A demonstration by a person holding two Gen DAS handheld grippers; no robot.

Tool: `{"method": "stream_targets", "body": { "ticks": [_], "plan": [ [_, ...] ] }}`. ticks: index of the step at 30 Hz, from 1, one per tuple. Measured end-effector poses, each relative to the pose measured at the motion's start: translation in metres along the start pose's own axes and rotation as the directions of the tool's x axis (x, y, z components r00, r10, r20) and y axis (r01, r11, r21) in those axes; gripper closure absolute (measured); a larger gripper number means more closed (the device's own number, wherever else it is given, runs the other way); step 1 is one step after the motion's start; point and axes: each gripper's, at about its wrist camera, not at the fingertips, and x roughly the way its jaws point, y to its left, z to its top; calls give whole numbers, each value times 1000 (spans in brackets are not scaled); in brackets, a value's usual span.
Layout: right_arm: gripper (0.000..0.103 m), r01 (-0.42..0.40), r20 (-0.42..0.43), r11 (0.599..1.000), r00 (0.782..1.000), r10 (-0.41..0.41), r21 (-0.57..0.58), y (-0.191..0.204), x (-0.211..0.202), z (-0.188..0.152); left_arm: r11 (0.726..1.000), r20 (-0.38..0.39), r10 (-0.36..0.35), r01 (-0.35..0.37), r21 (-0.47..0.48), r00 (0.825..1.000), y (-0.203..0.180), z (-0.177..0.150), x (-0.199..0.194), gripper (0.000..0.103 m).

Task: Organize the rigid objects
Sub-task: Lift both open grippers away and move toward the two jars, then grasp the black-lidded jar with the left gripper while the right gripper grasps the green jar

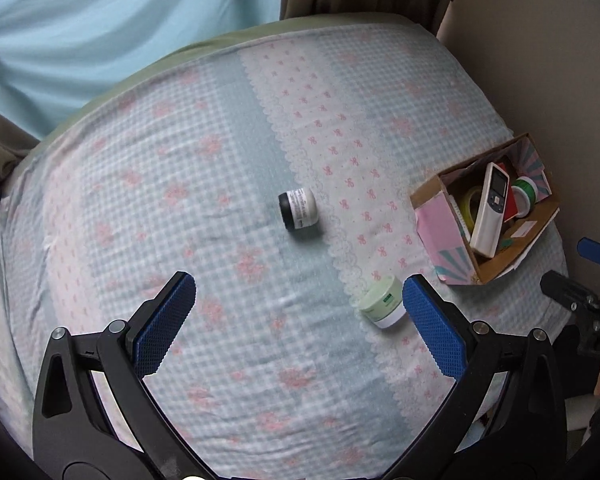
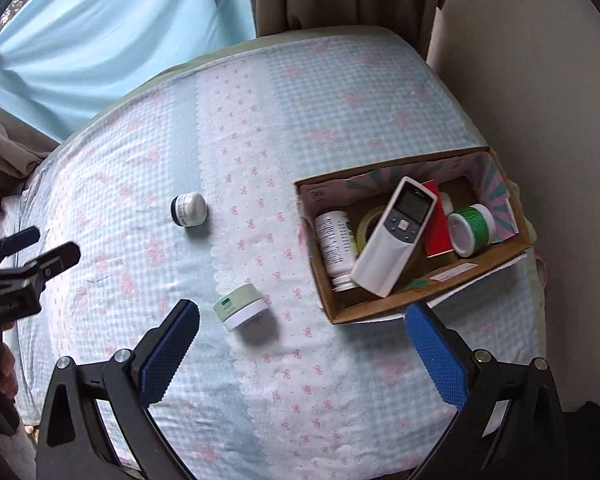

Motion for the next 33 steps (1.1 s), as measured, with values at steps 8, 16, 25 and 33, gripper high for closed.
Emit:
{"method": "stream_targets", "body": {
  "ticks": [8, 16, 25, 33],
  "plan": [
    [0, -74, -35, 982, 997, 69, -173, 56, 57, -11, 998, -60, -25, 28, 51, 998, 29, 25, 73, 0],
    [0, -90, -112, 930, 992, 54, -355, 86, 132, -26, 997, -146, -80, 79, -7, 986, 31, 42, 152, 0],
    [1, -82, -219, 873, 975, -28, -480, 102, 211, -41, 995, -234, -100, 90, -53, 967, 17, 58, 238, 8],
    [18, -94, -291, 852, 954, -71, -515, 113, 243, -42, 982, -262, -147, 111, -150, 954, 22, 60, 263, 19]
  ]
}}
